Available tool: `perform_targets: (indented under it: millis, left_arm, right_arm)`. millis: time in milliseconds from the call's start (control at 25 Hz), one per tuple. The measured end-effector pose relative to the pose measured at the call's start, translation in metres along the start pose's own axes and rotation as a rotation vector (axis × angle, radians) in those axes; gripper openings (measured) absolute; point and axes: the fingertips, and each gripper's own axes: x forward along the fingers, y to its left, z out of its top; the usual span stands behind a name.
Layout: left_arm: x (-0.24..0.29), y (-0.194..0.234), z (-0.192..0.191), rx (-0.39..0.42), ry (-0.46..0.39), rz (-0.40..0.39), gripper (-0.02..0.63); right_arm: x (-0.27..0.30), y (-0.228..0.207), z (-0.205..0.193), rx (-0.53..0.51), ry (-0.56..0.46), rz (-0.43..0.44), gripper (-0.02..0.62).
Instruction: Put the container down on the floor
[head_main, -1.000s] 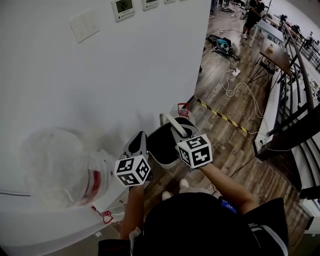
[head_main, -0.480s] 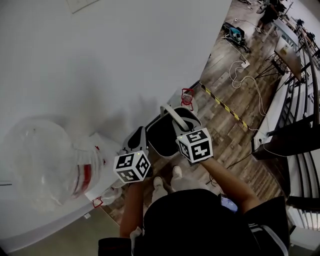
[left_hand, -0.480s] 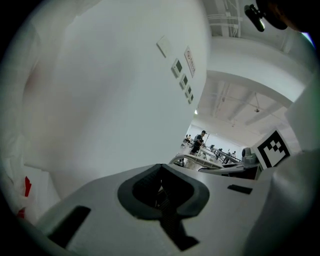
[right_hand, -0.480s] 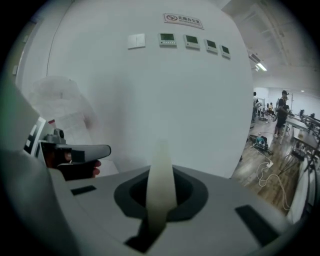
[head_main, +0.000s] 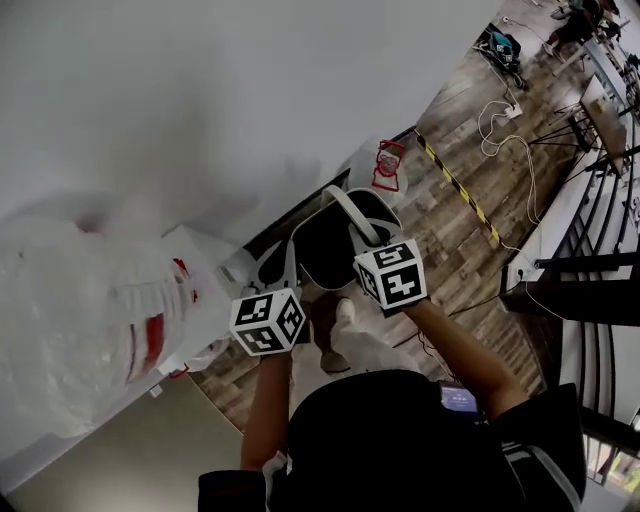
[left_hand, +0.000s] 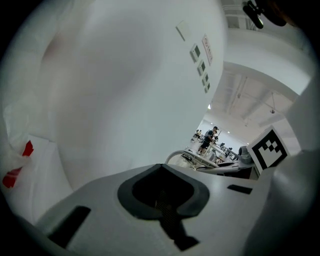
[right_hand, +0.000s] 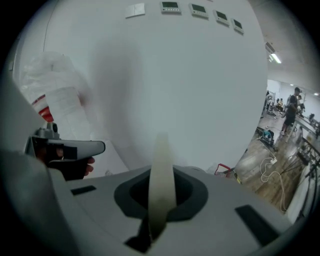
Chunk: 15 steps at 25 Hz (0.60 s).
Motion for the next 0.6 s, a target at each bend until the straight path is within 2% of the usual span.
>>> perform_targets:
  millis: [240, 600]
  left_arm:
    - [0.01, 0.032, -0.049, -0.078, 0.073, 0.051, 0.017]
    - [0.025, 0.049, -0.104, -0.117, 0.168, 0.079, 0.017]
  right_arm:
    - [0.037, 0.004, -0.03, -0.009, 0.074, 0.022, 0.031]
    - [0.077, 0.005, -0.075, -0.012, 0.179, 0.041, 0.031]
